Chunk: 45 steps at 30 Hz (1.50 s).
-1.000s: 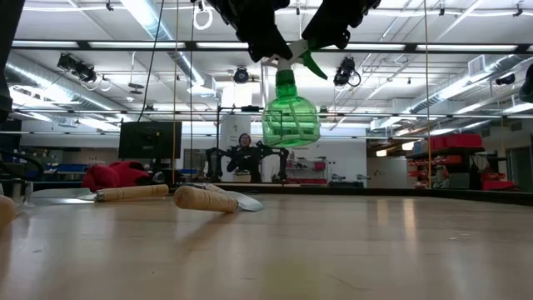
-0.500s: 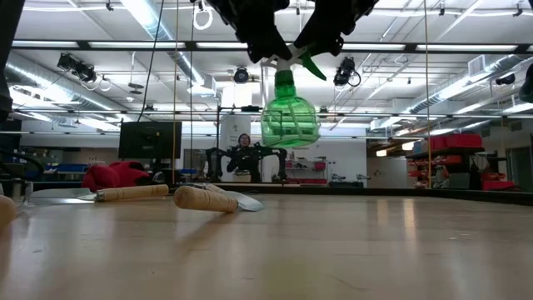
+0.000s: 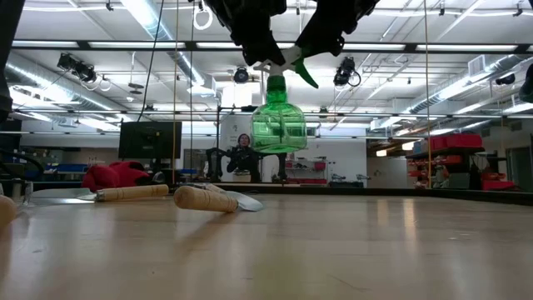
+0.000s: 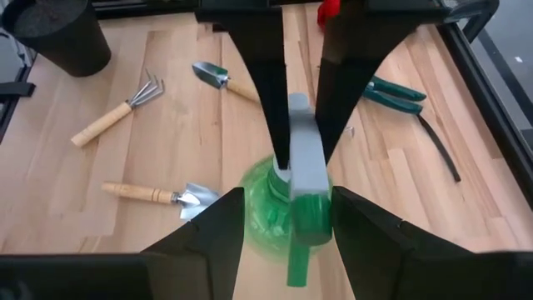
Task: Pick & Place Garden tools in Gardening bag
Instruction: Put the green spray bottle into the white gardening bag
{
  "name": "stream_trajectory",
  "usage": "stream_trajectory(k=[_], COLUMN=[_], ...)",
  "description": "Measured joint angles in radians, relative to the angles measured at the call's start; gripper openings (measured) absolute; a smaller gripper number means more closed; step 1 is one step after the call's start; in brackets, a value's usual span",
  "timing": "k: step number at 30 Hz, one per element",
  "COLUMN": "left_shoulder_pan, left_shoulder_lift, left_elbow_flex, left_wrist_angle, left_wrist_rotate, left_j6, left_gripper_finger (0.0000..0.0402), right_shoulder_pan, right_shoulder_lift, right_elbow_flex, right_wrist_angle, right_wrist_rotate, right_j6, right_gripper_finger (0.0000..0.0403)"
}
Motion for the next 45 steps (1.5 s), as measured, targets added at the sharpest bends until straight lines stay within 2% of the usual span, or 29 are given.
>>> stream_trajectory(k=[9,28,38,45], left_shoulder_pan=[0.001,0.001,0.001,0.001], left_shoulder_lift=[0.0,0.0,-0.001,-0.001], left_elbow_flex=[0.0,0.0,0.0,0.0], left_wrist_angle=[-0.014,-0.041,-0.041,-0.041], left_wrist_rotate=[0.0,0.0,-0.001,-0.003], left_j6=[0.0,0.001,0.001,0.001], left_gripper_finger=[0.0067,0.0067,0.0067,0.0067], right_shoulder_pan=[0.0,0.0,0.0,-0.013], right_shoulder_lift=[0.0,-0.006,-0.007,-0.006], right_elbow_flex=[0.0,0.0,0.161,0.183], right_wrist_angle=[-0.06,-0.071,-0.199,-0.208], right_wrist_rotate=[0.012,0.012,0.06,0.059], right_j6=[0.0,0.0,-0.046,-0.069], right_gripper_finger=[0.0183,0.0183,0.0183,0.0183])
